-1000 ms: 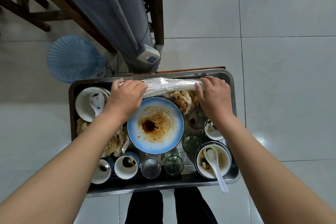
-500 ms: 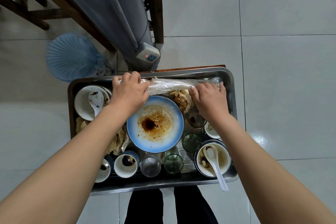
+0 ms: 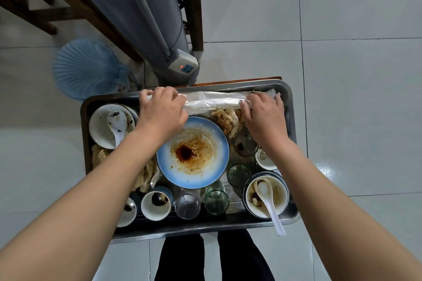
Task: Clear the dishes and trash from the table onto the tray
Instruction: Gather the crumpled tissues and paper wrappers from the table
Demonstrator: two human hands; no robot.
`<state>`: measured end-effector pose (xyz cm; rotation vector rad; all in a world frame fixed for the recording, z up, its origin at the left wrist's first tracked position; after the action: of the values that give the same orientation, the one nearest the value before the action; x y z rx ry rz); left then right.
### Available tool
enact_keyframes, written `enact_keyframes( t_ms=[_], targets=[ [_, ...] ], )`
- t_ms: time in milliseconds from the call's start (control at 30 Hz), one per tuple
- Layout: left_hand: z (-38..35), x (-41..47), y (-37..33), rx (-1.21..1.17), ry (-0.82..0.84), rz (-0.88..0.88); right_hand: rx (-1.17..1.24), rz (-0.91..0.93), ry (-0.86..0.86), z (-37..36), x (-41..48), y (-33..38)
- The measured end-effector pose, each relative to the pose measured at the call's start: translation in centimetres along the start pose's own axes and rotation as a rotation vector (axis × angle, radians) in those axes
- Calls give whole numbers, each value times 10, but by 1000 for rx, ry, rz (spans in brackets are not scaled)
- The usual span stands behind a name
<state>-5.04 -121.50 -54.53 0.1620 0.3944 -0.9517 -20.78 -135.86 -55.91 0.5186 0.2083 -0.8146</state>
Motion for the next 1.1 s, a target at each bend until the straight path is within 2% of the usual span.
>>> enact_keyframes(
  t_ms=[167, 367, 533, 700, 1000, 1100],
  targets=[
    [4, -6, 2, -88, -78, 1, 129, -39, -14, 2, 0, -1],
    [4, -9, 3, -121, -5, 10, 219, -60, -16, 9, -3, 6],
    [-7, -5, -2, -6, 137, -47, 152, -50, 92, 3, -1, 11],
    [-3, -2, -9, 51, 79, -68, 133, -63, 116, 0, -1, 10],
    [-16, 0, -7, 98, 134, -7, 94, -68, 111, -5, -8, 9],
    [-16, -1, -7, 47, 108, 12, 122, -78, 98, -3, -8, 10]
  ],
)
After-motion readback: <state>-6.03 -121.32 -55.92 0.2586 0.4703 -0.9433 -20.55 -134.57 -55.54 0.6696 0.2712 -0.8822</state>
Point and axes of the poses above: each hand's wrist, its own x-axis towards the middle knuckle, its own z-axis out of the back of the hand, y = z × x, the point moved 6 cm from there along x, towards the middle knuckle, and after that the axes turned 4 degrees about x, right-handed, at the moved point
